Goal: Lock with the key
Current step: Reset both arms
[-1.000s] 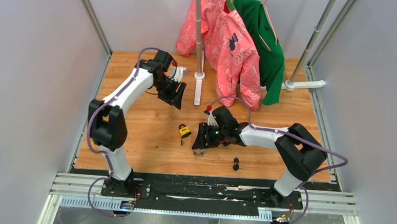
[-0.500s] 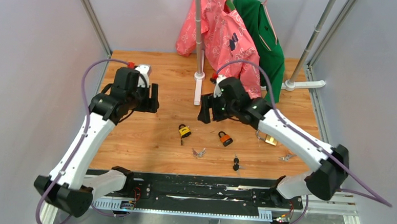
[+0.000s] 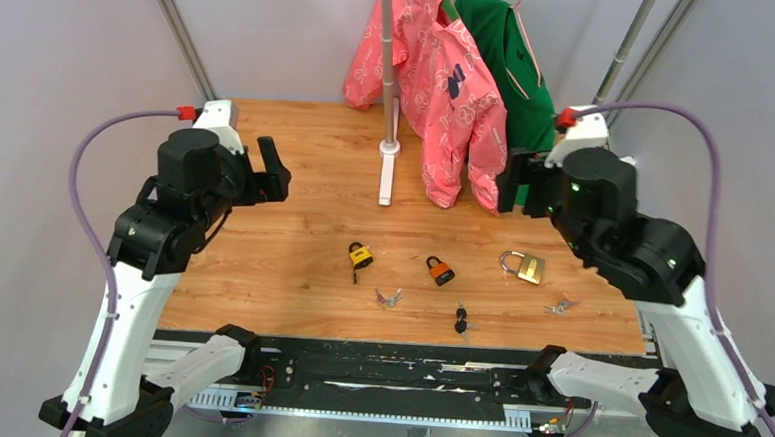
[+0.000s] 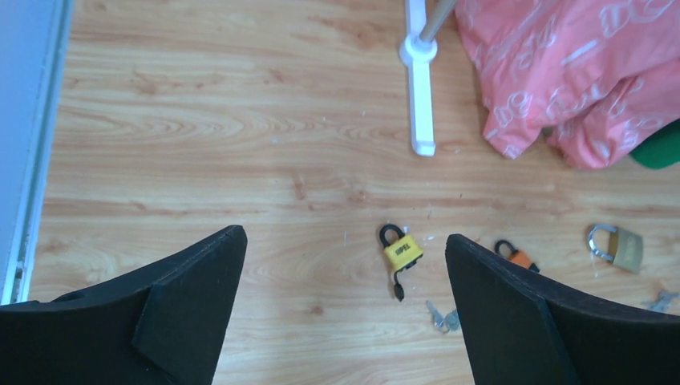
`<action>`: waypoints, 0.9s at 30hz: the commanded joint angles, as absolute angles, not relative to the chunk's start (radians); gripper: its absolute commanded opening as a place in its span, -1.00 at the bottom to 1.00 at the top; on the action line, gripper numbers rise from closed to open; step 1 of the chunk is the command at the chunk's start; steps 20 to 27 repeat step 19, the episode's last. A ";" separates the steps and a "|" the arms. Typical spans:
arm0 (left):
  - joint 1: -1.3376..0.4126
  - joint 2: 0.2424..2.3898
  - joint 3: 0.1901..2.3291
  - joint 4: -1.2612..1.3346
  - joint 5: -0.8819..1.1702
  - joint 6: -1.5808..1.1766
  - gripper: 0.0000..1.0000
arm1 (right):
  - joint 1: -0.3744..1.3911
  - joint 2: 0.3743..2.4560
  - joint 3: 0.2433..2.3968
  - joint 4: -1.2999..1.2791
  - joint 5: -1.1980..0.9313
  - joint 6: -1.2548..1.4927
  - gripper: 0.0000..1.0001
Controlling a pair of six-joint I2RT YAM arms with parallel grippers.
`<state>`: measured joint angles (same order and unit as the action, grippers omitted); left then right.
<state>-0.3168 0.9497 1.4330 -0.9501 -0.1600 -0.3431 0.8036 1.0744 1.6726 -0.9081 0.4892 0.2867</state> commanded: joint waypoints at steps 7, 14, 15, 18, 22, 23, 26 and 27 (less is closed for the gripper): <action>-0.321 0.886 1.601 -0.971 -0.264 -0.345 1.00 | 0.817 0.943 1.729 -0.983 0.732 0.263 0.73; -0.322 0.875 1.611 -0.971 -0.264 -0.359 1.00 | 0.817 0.957 1.741 -0.991 0.752 0.286 0.74; -0.321 0.873 1.611 -0.971 -0.267 -0.360 1.00 | 0.816 0.958 1.740 -0.994 0.758 0.289 0.74; -0.321 0.868 1.607 -0.974 -0.291 -0.374 1.00 | 0.817 0.957 1.727 -0.994 0.759 0.286 0.74; -0.321 0.865 1.604 -0.973 -0.294 -0.375 1.00 | 0.816 0.956 1.721 -0.992 0.756 0.287 0.74; -0.321 0.865 1.604 -0.973 -0.294 -0.375 1.00 | 0.816 0.956 1.721 -0.992 0.756 0.287 0.74; -0.321 0.865 1.604 -0.973 -0.294 -0.375 1.00 | 0.816 0.956 1.721 -0.992 0.756 0.287 0.74; -0.321 0.865 1.604 -0.973 -0.294 -0.375 1.00 | 0.816 0.956 1.721 -0.992 0.756 0.287 0.74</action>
